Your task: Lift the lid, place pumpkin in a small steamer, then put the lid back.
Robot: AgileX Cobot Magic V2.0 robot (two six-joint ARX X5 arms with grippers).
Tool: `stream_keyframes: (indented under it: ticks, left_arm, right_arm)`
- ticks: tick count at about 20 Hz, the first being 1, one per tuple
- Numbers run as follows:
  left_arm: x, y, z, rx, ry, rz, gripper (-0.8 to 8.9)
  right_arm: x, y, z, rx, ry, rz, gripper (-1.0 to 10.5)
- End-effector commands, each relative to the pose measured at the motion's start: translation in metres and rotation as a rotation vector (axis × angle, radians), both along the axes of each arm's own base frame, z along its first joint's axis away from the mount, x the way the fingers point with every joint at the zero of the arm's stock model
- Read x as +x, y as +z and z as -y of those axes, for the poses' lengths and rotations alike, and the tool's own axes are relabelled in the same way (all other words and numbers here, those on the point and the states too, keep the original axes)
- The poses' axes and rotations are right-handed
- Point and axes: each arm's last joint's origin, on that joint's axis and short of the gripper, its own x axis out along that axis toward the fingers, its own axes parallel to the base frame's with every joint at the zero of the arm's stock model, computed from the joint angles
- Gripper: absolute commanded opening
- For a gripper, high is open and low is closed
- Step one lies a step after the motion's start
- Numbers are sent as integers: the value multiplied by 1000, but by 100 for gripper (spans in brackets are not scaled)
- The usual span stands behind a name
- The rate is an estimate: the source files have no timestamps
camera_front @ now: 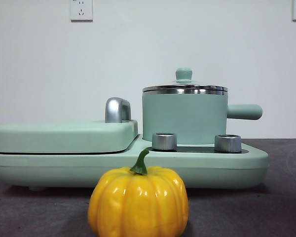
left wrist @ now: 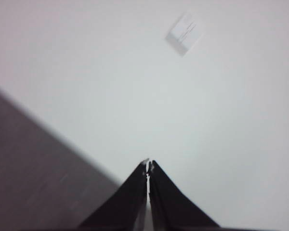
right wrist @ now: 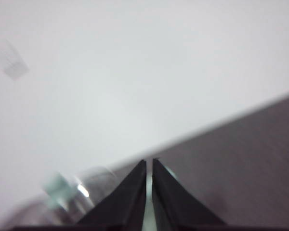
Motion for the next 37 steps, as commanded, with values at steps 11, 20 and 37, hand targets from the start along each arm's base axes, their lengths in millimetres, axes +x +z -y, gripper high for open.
stream_keyframes:
  ticks: [11, 20, 37]
  left_arm:
    - [-22, 60, 9, 290, -196, -87, 8]
    - [-30, 109, 12, 483, -276, -183, 9]
    - [1, 159, 20, 845, -547, -355, 8]
  right_arm:
    - [-33, 88, 2, -200, -29, 7, 19]
    - [-30, 119, -4, -454, 153, -97, 19]
    - [-5, 148, -16, -752, 423, -250, 19]
